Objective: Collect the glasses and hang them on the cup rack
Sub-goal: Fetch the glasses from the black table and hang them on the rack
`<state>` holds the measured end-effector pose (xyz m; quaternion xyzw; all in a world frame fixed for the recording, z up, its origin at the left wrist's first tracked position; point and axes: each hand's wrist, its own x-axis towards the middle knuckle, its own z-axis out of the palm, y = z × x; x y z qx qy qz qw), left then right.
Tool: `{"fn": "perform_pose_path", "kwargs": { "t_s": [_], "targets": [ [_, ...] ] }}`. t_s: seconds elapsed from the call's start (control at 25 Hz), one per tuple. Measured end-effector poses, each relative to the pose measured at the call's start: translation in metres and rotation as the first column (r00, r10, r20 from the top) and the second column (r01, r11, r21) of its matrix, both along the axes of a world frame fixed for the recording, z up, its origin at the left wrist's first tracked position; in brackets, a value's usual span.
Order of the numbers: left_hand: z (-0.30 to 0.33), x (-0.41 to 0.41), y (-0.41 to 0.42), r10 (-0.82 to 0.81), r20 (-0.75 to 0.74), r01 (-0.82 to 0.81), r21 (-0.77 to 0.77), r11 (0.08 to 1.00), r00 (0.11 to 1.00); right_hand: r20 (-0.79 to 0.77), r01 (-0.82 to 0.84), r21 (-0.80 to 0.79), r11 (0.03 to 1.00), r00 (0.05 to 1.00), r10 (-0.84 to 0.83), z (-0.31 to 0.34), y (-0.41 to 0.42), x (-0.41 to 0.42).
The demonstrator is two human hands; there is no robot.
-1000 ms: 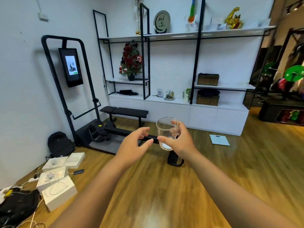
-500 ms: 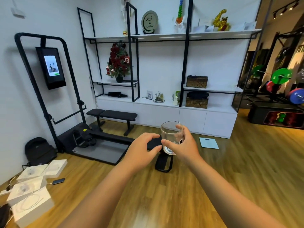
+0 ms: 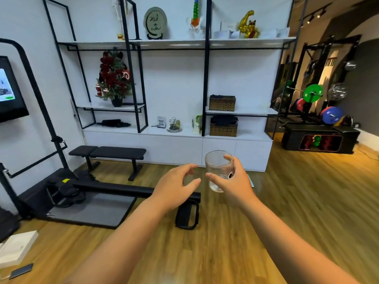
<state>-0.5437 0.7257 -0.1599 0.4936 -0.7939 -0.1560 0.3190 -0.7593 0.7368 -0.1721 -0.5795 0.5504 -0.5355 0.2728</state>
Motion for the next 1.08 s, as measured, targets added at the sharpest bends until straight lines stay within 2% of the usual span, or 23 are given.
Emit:
{"fn": "perform_pose_path", "kwargs": {
  "t_s": [0.24, 0.36, 0.84, 1.08],
  "targets": [
    [-0.004, -0.031, -0.09, -0.074, 0.11, 0.08, -0.047, 0.996, 0.991, -0.021, 0.113, 0.011, 0.994, 0.993, -0.113, -0.006, -0.073, -0.036],
    [-0.001, -0.056, -0.125, -0.118, 0.112, 0.124, -0.049, 0.991, 0.987, -0.028, 0.129, 0.006, 0.992, 0.991, -0.129, -0.011, -0.103, -0.057],
    [0.015, -0.241, -0.276, -0.133, -0.086, 0.137, 0.047, 0.989, 0.987, -0.013, 0.083, -0.001, 0.997, 0.996, -0.083, -0.007, -0.262, -0.209],
    [0.015, -0.324, -0.328, -0.114, -0.348, 0.177, 0.155, 0.972, 0.93, 0.017, 0.042, 0.001, 0.999, 0.999, -0.042, -0.007, -0.321, -0.268]
  ]
}}
